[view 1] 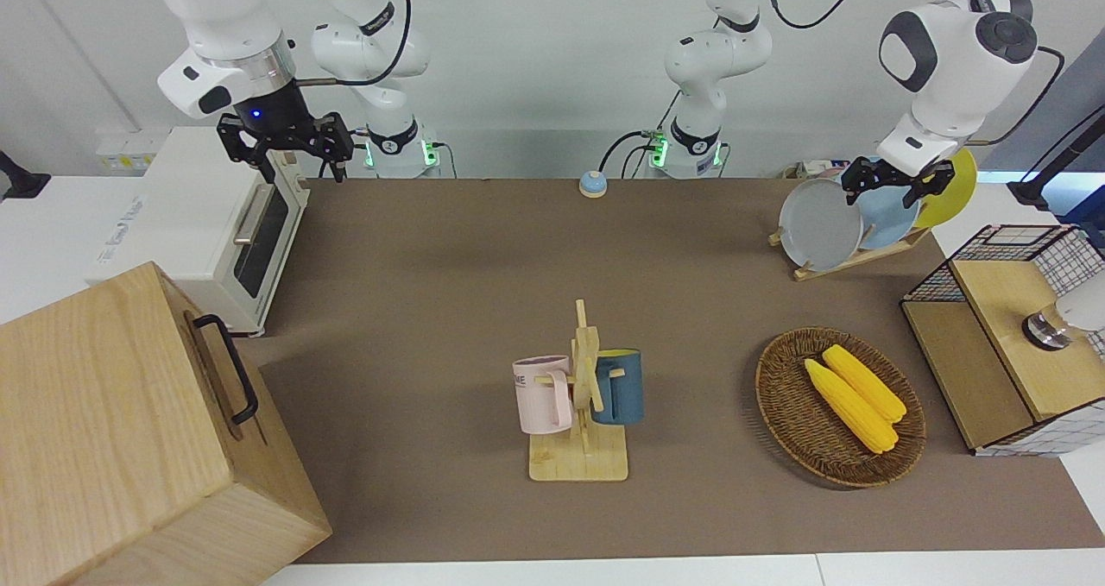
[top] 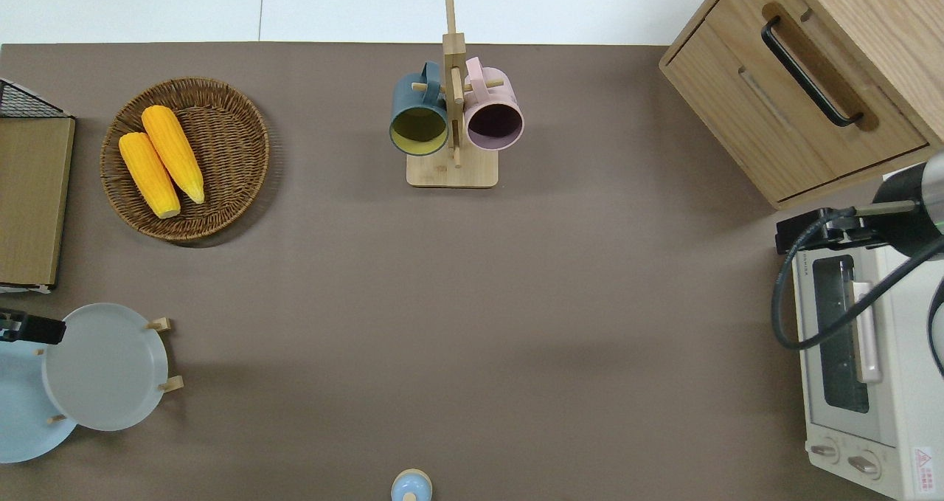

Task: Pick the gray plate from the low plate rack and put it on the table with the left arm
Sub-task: 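Grasp the rim of the top gray plate with the left gripper, then lift the gray plate out of the rack with the left gripper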

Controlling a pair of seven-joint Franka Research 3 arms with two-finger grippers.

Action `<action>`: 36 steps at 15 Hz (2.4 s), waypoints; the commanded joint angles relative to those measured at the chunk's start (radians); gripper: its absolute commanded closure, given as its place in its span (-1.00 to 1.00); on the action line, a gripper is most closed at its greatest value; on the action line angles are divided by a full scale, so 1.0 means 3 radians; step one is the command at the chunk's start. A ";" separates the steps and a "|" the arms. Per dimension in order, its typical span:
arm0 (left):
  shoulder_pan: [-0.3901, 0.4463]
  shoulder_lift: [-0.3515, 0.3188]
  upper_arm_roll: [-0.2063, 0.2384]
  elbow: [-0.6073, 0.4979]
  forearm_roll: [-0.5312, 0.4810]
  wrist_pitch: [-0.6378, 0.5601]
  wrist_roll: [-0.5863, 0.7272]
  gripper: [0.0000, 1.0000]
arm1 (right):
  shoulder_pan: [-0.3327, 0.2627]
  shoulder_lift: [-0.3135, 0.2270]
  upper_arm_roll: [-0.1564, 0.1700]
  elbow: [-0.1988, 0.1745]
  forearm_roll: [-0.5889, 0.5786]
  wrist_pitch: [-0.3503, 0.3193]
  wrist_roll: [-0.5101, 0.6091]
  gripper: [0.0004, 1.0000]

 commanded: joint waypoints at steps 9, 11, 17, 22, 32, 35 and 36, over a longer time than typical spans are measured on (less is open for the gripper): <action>0.0024 -0.0124 0.0097 -0.0479 0.0020 0.0488 0.0033 -0.80 | 0.0024 0.0001 -0.0020 0.0022 0.0009 -0.0003 0.0013 -0.97; 0.0024 -0.0124 0.0097 -0.0479 0.0020 0.0472 0.0033 -0.27 | 0.0024 0.0001 -0.0020 0.0022 0.0009 -0.0003 0.0013 -0.97; 0.0019 -0.0134 0.0097 -0.0489 0.0020 0.0447 0.0038 1.00 | 0.0024 0.0001 -0.0020 0.0022 0.0009 -0.0003 0.0013 -0.97; 0.0014 -0.0160 0.0097 -0.0489 0.0020 0.0416 0.0038 1.00 | 0.0024 0.0001 -0.0020 0.0022 0.0009 -0.0008 0.0013 -0.97; -0.0043 -0.0456 -0.0010 -0.0244 0.0015 -0.0049 -0.0018 1.00 | 0.0024 0.0001 -0.0020 0.0022 0.0009 -0.0003 0.0013 -0.97; -0.0043 -0.0477 -0.0030 -0.0081 0.0015 -0.0217 -0.0019 1.00 | 0.0024 0.0006 -0.0020 0.0022 0.0009 -0.0003 0.0013 -0.97; -0.0043 -0.0477 -0.0041 -0.0024 0.0015 -0.0274 -0.0024 1.00 | 0.0024 0.0001 -0.0020 0.0022 0.0009 -0.0003 0.0013 -0.97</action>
